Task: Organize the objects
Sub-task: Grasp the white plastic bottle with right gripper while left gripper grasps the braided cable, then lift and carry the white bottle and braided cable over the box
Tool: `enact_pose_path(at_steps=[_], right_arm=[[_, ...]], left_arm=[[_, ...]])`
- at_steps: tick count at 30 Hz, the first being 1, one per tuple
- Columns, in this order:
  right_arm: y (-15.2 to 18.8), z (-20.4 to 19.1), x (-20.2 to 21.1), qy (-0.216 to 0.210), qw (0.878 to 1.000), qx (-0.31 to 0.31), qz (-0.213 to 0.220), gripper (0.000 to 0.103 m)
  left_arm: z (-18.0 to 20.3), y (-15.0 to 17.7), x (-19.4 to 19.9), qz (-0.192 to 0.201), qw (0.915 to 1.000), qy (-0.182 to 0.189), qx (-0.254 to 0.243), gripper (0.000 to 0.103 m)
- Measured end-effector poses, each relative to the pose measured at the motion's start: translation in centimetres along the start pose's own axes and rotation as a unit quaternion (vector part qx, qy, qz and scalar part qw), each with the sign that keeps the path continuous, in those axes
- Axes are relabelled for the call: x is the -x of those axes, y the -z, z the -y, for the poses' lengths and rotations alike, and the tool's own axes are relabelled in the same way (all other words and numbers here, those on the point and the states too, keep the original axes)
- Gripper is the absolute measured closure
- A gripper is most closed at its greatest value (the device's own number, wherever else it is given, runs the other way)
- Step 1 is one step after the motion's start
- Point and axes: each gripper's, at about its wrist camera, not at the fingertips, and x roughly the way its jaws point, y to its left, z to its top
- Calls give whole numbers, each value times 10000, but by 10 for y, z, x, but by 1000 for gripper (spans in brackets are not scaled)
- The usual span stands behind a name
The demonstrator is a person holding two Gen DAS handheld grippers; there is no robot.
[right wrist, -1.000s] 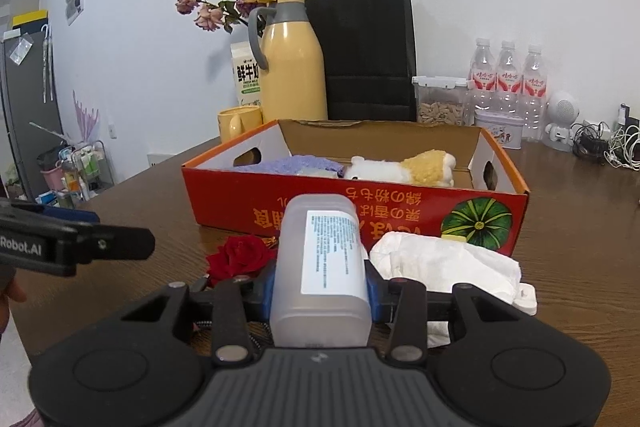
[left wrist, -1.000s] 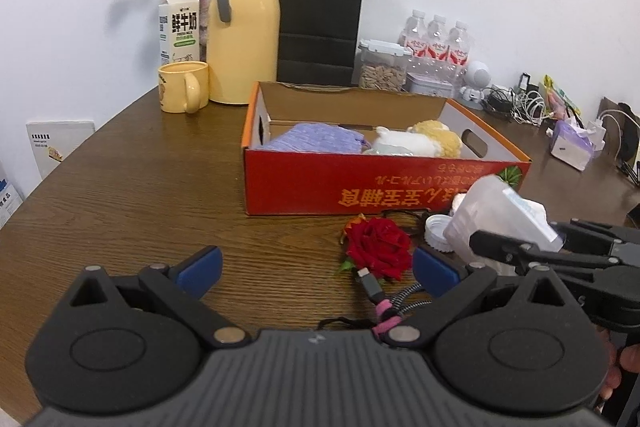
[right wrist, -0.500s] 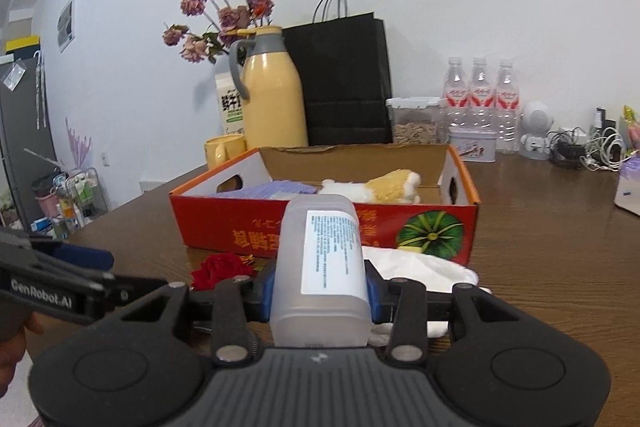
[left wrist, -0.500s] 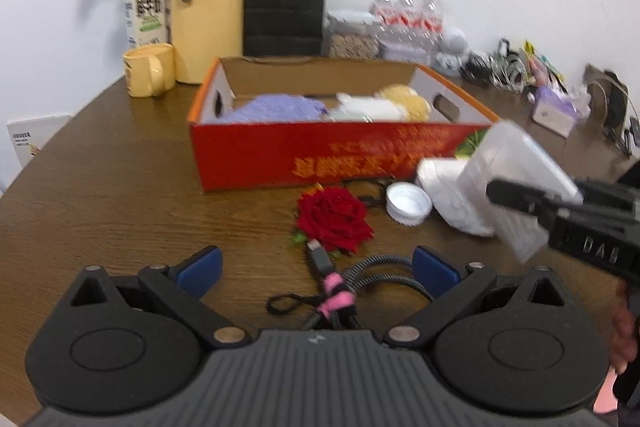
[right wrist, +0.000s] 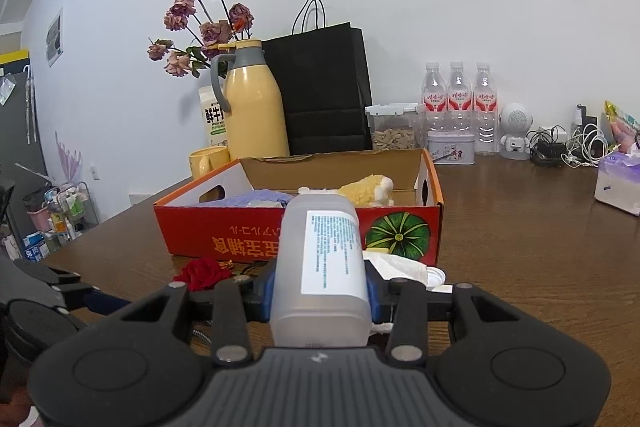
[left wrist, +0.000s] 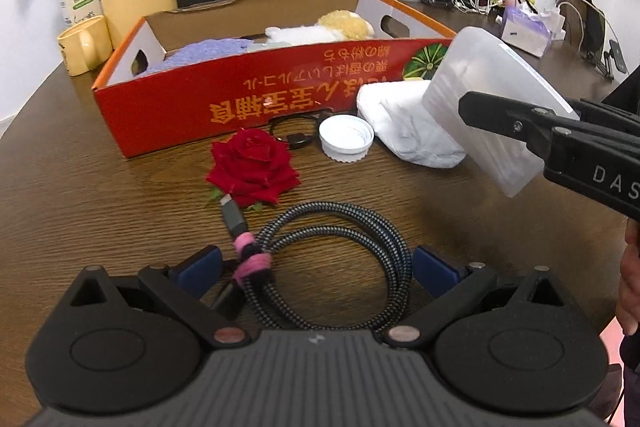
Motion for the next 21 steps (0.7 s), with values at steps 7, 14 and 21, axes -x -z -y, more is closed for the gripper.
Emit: enact_pose_path(at_steps=[7, 14, 21], right_arm=[[3, 1, -1, -62, 10000, -37, -9, 63], [5, -1, -2, -94, 9999, -59, -22, 63], [5, -2, -1, -88, 10000, -41, -16, 63]], left_arm=[[0, 2, -12, -8, 9997, -193, 145, 0], [3, 5, -9, 165, 9997, -172, 76, 8], [-2, 8, 0, 350, 9990, -161, 222, 11]])
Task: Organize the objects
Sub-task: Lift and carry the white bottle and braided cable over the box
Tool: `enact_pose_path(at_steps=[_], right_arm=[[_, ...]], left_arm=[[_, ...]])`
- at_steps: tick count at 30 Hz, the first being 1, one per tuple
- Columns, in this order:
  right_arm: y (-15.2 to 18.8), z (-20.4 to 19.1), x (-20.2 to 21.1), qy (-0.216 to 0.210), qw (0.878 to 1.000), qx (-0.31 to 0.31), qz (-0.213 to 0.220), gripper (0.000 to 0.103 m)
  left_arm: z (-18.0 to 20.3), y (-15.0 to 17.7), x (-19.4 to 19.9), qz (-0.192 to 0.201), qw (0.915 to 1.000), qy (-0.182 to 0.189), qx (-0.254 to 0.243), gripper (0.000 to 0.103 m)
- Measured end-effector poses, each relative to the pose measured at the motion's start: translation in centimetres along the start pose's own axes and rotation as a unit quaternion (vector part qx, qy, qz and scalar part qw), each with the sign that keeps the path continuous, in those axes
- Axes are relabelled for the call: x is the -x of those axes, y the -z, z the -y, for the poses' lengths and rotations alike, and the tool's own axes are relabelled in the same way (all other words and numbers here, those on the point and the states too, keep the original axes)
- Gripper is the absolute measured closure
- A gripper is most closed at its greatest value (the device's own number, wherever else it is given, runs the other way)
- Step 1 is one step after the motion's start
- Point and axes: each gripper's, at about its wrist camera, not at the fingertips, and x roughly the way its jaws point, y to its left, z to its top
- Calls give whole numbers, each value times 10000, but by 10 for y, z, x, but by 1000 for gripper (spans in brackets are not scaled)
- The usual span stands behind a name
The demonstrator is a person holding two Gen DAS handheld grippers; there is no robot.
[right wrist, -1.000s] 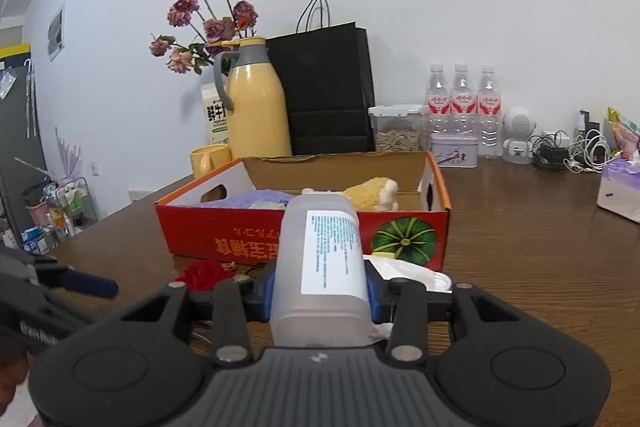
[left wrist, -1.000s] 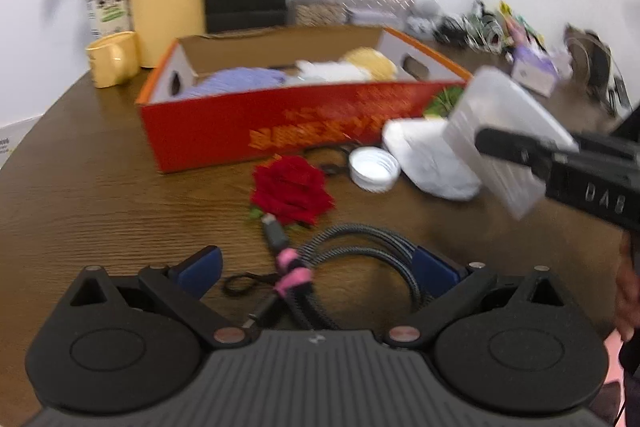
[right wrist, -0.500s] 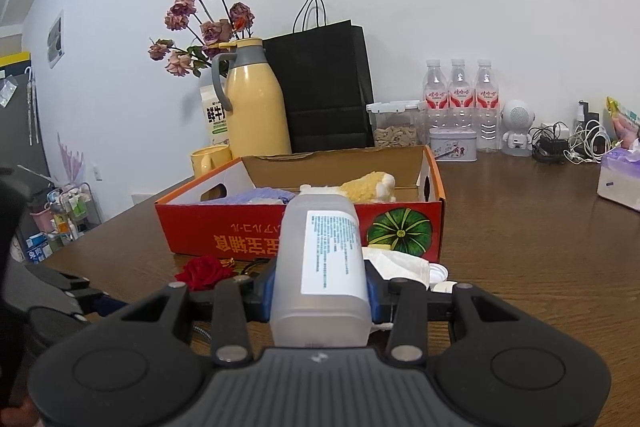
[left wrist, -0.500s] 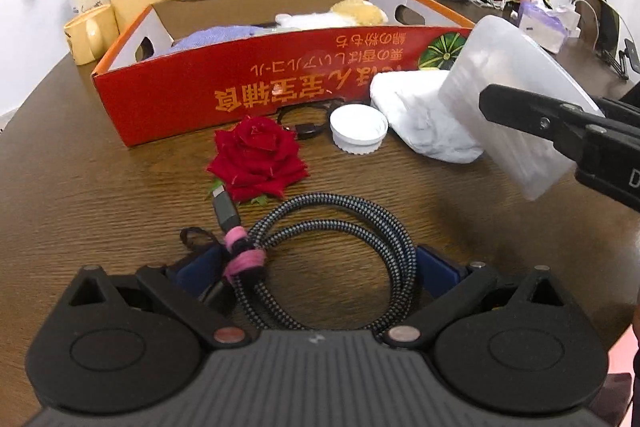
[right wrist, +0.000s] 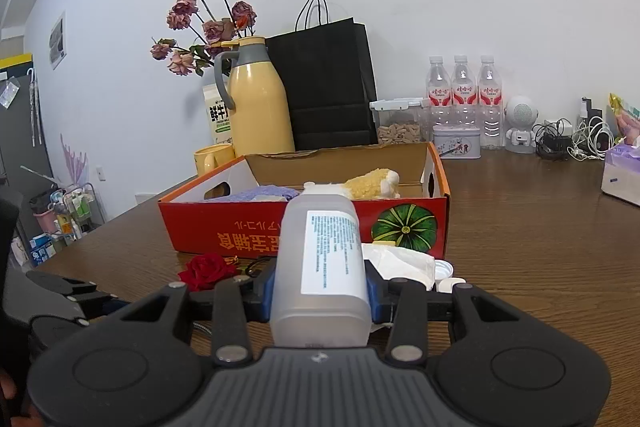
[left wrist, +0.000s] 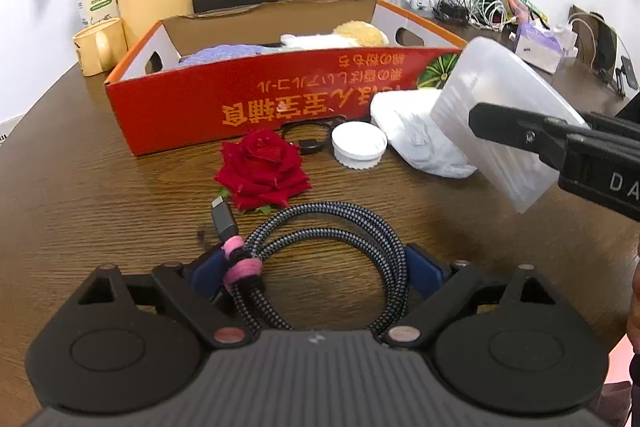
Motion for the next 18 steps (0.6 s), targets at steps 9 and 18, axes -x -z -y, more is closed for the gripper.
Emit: enact_pose_path(at_steps=[9, 18], right_arm=[[-3, -7, -2, -36, 10000, 86, 21, 63], [-32, -18, -14, -85, 9990, 331, 277, 63]], left_arm=[[-10, -11, 33, 571, 9983, 63, 60, 11], [-27, -63, 56, 1316, 9910, 17, 235, 11]])
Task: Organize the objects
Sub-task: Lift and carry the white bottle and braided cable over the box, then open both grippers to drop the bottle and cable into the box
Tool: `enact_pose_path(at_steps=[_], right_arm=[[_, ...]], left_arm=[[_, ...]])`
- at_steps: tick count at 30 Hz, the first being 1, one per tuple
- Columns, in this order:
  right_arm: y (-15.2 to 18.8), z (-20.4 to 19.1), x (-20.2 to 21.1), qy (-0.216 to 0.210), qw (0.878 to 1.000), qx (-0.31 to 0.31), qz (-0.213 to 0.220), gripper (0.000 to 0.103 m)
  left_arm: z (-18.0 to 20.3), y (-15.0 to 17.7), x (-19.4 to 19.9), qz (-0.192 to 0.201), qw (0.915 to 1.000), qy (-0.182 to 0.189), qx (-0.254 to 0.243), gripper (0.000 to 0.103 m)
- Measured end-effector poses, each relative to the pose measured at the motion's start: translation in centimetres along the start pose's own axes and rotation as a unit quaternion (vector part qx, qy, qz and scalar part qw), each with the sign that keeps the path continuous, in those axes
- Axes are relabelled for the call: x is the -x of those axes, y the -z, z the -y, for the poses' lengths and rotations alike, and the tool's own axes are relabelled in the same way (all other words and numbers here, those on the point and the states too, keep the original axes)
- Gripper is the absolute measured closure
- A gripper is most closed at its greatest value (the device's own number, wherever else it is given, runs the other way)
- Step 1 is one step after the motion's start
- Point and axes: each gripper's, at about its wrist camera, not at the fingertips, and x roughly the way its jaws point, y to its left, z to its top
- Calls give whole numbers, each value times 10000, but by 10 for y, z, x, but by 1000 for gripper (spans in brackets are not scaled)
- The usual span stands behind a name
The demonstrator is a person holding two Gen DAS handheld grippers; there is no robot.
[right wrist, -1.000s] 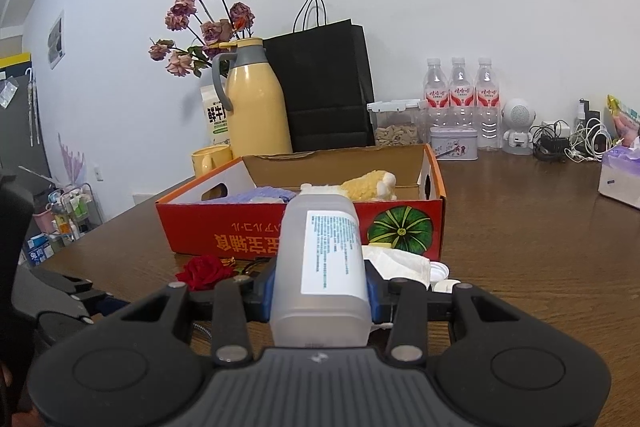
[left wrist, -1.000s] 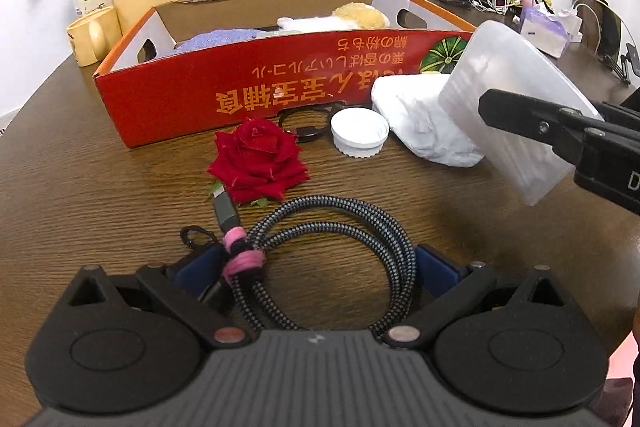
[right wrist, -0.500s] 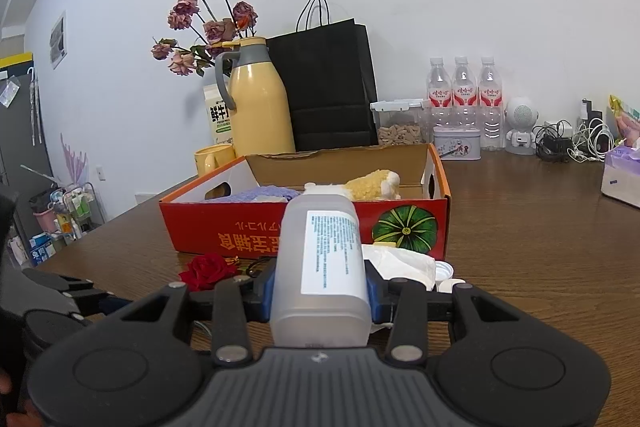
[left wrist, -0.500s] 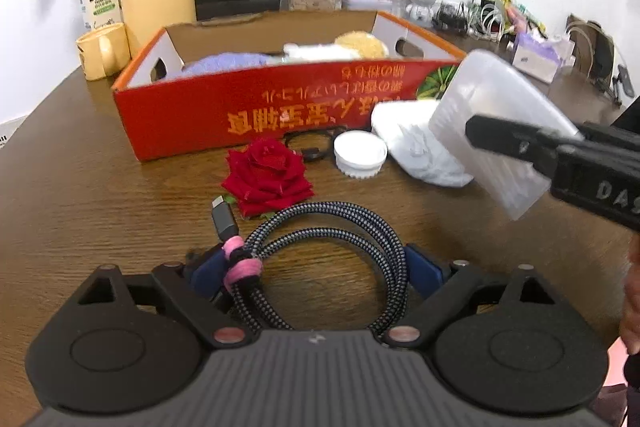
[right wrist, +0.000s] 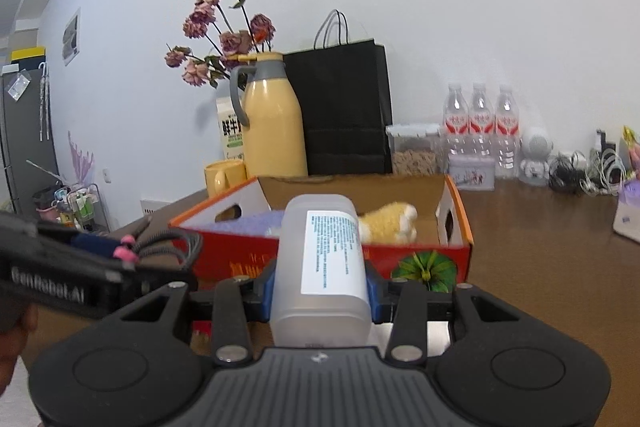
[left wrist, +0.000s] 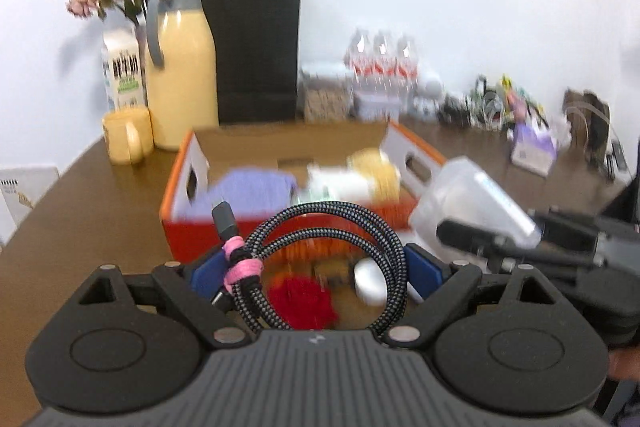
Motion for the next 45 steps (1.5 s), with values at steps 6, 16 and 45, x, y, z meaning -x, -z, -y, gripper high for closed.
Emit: enact_pose_path(at_steps=[6, 16, 45], right_arm=[[-29, -5, -25, 18, 9997, 131, 184, 63], [-70, 0, -97, 179, 9996, 58, 213, 63], [-68, 37, -179, 906, 9933, -653, -281, 4]], left_arm=[[-7, -39, -19, 385, 9991, -71, 165, 11], [-29, -85, -84, 560, 9970, -238, 478, 11], [-38, -85, -158, 443, 9940, -879, 484, 0]])
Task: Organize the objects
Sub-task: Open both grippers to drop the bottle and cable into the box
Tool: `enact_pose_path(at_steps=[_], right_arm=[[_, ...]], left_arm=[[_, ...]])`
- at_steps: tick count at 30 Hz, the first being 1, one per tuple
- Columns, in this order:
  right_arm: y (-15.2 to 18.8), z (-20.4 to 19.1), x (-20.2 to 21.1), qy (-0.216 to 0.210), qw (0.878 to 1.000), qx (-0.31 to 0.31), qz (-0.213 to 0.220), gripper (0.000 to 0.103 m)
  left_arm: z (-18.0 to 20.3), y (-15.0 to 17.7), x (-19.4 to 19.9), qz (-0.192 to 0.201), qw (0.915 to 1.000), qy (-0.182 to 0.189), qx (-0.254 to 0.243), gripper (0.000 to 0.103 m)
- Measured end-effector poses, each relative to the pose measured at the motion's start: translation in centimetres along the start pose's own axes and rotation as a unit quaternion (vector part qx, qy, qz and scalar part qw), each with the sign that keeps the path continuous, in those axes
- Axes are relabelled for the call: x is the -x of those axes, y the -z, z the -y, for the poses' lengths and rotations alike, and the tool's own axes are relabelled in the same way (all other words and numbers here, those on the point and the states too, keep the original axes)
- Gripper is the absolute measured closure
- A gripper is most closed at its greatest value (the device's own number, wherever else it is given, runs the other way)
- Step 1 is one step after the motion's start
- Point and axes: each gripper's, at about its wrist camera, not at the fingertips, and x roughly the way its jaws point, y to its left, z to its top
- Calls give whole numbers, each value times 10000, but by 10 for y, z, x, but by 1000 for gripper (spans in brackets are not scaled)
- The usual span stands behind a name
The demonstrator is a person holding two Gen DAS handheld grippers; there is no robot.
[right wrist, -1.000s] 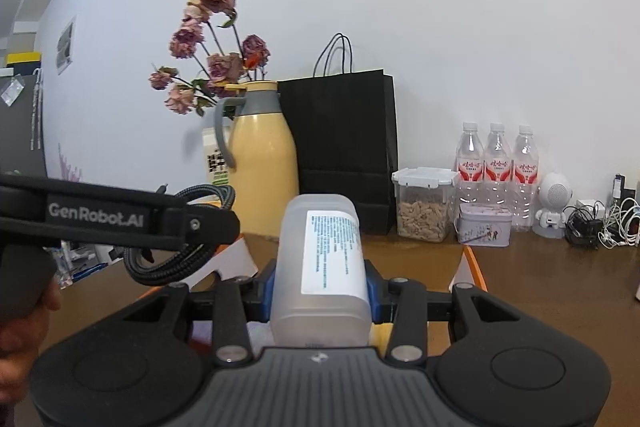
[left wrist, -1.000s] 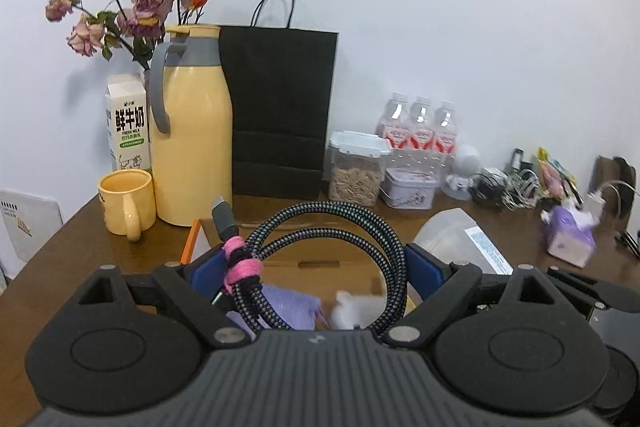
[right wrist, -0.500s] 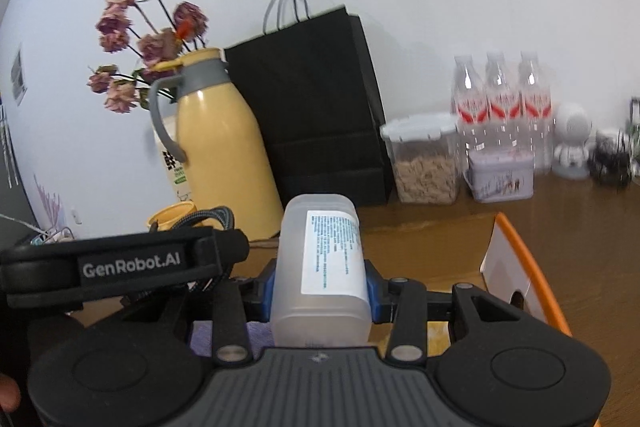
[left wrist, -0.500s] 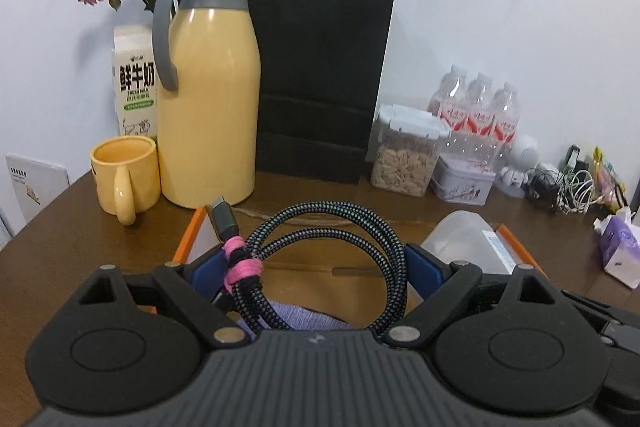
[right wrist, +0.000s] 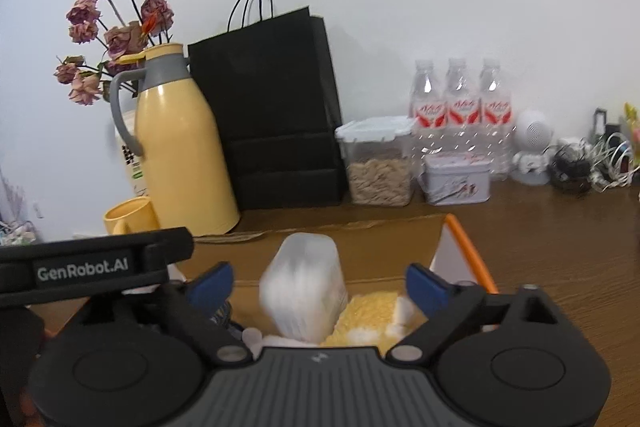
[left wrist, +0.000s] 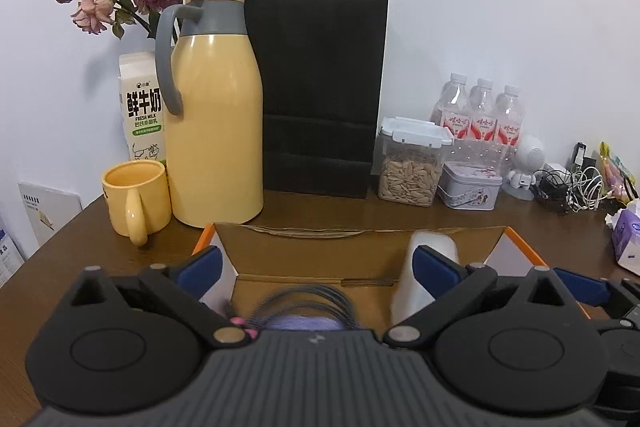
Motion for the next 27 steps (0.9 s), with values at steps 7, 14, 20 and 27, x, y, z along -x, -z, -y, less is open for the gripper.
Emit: enact_pose_path(at_steps=[7, 14, 20, 27], right_arm=[[0, -1, 6, -26, 9999, 109, -3, 0], [-1, -5, 16, -44, 9997, 236, 8, 0], [-7, -8, 36, -106, 9992, 342, 155, 0], [-5, -1, 66, -69, 9991, 400, 145, 0]], left_arm=[[-1, -1, 0, -38, 10000, -11, 19, 0], [2, -3, 9, 17, 10000, 73, -16, 0], [3, -8, 33, 208, 9996, 169, 4, 0], [4, -8, 62, 243, 9995, 218, 0, 0]])
